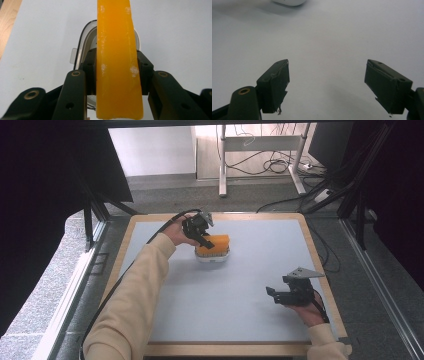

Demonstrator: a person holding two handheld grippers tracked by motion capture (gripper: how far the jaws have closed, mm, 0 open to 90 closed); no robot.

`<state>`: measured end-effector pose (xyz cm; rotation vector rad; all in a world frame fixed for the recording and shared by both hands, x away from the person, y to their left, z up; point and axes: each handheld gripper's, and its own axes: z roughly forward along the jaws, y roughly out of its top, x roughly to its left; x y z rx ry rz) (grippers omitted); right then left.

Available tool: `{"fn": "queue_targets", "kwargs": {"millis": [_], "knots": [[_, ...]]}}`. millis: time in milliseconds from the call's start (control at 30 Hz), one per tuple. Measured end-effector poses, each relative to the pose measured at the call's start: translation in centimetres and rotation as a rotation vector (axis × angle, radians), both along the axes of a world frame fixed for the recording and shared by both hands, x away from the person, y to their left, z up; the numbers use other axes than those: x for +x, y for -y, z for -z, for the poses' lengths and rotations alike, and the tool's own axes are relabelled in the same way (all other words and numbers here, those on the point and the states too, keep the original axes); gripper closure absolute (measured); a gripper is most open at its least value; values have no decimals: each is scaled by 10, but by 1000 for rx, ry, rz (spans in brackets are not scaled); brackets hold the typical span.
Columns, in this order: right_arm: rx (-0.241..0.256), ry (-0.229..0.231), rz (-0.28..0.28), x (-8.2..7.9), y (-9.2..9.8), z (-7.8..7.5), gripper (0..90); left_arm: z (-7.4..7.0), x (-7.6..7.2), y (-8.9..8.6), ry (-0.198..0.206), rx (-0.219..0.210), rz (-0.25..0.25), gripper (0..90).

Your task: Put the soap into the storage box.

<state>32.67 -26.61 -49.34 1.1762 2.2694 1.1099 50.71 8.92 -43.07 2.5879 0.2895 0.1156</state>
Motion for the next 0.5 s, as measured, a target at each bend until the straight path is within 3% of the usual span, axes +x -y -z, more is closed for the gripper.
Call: {"fn": "queue_targets", "kwargs": {"millis": [500], "knots": [[2,3,-4,0,0,0,203,13,5,0,-22,-11,-4,620]]}}
